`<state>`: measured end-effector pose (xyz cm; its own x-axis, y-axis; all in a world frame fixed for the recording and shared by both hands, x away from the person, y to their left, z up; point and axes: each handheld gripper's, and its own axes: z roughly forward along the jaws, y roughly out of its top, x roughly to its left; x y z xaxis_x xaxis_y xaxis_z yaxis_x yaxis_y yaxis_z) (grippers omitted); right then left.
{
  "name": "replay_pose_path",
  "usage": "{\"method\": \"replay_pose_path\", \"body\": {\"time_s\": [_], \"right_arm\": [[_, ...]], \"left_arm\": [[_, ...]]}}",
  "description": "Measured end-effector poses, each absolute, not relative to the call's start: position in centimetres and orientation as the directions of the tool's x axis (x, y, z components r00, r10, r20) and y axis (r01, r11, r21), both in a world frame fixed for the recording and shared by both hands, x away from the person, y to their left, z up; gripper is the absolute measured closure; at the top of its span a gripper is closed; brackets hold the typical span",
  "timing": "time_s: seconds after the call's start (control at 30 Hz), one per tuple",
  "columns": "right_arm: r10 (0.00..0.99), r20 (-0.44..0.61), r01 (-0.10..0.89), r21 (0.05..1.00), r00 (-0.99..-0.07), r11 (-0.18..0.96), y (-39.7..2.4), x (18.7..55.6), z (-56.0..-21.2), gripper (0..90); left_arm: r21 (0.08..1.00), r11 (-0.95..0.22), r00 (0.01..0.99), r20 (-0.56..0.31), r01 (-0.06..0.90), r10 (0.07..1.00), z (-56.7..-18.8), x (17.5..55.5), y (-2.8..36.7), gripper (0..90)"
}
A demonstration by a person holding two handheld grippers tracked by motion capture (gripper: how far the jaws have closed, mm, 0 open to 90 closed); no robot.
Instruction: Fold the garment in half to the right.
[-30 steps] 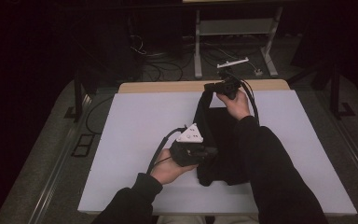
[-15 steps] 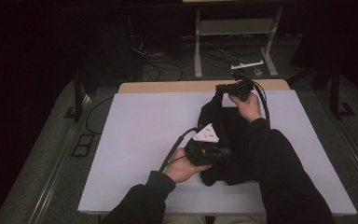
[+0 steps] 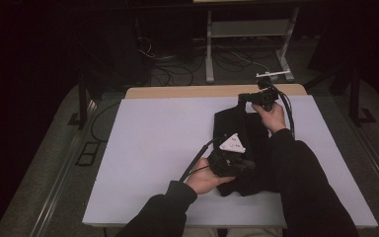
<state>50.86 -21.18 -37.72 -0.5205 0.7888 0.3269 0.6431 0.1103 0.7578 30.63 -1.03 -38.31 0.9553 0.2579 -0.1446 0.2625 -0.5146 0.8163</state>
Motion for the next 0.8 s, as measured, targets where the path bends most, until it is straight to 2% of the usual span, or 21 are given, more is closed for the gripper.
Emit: {"method": "replay_pose_path", "body": {"time_s": [0.17, 0.8], "right_arm": [[0.788, 0.349, 0.661, 0.744, -0.506, 0.095, -22.0, 51.0, -38.3, 83.0], [0.834, 0.314, 0.691, 0.715, -0.454, 0.107, -24.4, 50.9, -40.6, 83.0]], "left_arm": [[0.81, -0.516, 0.951, -0.158, 0.278, 0.264, -38.8, 30.7, -1.8, 84.9], [0.787, -0.534, 0.946, -0.198, 0.309, 0.256, -40.4, 31.2, -5.0, 85.0]]}}
